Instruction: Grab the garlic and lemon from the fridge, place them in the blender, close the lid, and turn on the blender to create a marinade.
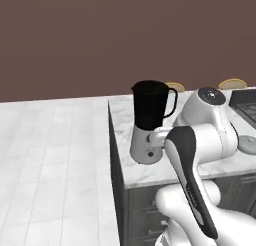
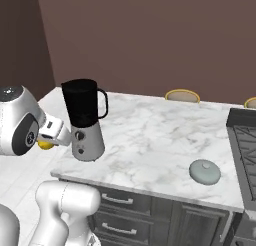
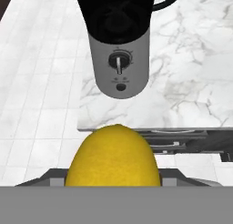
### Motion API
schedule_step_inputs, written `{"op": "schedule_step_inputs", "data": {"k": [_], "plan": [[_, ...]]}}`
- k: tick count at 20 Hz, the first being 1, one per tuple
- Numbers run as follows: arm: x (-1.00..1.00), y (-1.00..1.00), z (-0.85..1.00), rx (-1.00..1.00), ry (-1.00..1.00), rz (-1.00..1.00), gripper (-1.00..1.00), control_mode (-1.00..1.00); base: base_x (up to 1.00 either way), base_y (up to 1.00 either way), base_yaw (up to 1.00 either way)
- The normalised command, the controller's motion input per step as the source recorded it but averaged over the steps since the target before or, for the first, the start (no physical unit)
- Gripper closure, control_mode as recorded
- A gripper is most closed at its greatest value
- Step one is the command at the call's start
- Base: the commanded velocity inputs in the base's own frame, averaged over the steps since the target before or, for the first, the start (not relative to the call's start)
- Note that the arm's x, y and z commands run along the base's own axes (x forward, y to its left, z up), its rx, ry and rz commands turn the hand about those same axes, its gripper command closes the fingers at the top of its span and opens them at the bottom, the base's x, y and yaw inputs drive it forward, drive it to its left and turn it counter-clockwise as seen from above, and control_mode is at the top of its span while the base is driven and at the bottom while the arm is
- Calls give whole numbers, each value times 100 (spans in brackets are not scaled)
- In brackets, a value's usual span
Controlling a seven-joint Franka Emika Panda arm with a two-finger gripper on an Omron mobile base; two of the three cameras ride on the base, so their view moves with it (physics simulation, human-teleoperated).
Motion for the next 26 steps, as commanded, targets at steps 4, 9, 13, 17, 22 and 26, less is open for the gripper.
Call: {"op": "schedule_step_inputs", "data": {"k": [4,9,13,17,22,26], "plan": [[0,0,0,0,0,0,100,100,22,10,-23],[0,0,0,0,0,0,100,100,47,26,-22],[0,0,0,0,0,0,100,100,20,18,-16],[-17,0,45,0,-3,-2,100,-100,-2,5,-4],[-12,9,100,0,-17,0,100,-100,0,0,0],[18,33,100,-2,-13,0,100,-100,0,0,0]]}}
